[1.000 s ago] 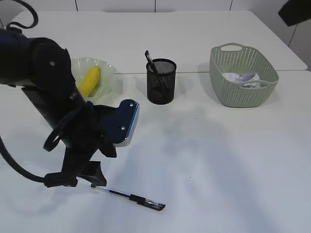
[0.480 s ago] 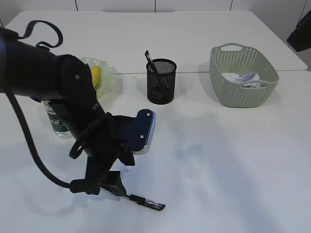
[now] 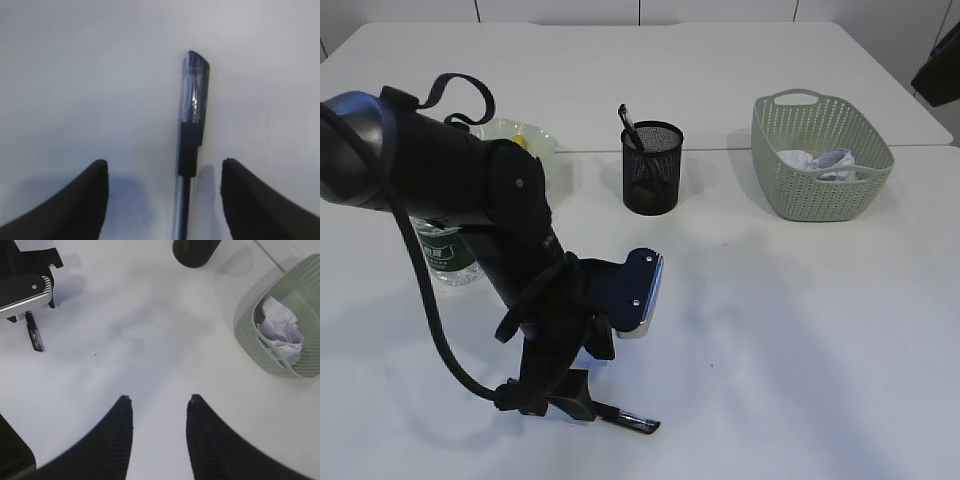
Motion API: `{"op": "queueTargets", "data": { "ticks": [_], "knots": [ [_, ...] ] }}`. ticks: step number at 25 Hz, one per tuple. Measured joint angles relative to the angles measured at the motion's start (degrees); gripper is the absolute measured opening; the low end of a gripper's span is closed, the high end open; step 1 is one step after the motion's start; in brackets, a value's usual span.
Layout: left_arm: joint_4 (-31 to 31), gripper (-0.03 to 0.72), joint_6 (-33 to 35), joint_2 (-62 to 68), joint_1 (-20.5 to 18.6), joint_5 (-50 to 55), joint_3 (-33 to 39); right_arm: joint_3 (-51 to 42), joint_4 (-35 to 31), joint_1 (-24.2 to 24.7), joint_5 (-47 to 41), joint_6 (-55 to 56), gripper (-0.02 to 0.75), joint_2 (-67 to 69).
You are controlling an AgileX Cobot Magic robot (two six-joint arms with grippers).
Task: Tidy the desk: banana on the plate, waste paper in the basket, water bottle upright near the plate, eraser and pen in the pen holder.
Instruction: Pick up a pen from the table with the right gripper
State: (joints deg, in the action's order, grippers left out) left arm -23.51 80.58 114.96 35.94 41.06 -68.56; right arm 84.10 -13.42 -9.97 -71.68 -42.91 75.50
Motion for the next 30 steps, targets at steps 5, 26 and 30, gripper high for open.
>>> {"op": "queueTargets", "data": {
  "ticks": [5, 26, 30],
  "knots": [
    [0.0, 0.508, 0.1, 2.5, 0.0, 0.0, 0.0, 0.0, 0.0, 0.0, 0.0, 0.0, 0.269, 0.0],
    [0.0, 0.216, 0.0, 2.5, 0.0, -0.5, -0.1, 0.0, 0.0, 0.0, 0.0, 0.0, 0.27, 0.0],
    [-0.7, 0.163, -0.1, 2.5, 0.0, 0.7, -0.1, 0.0, 0.0, 0.0, 0.0, 0.0, 0.269, 0.0]
  ]
}}
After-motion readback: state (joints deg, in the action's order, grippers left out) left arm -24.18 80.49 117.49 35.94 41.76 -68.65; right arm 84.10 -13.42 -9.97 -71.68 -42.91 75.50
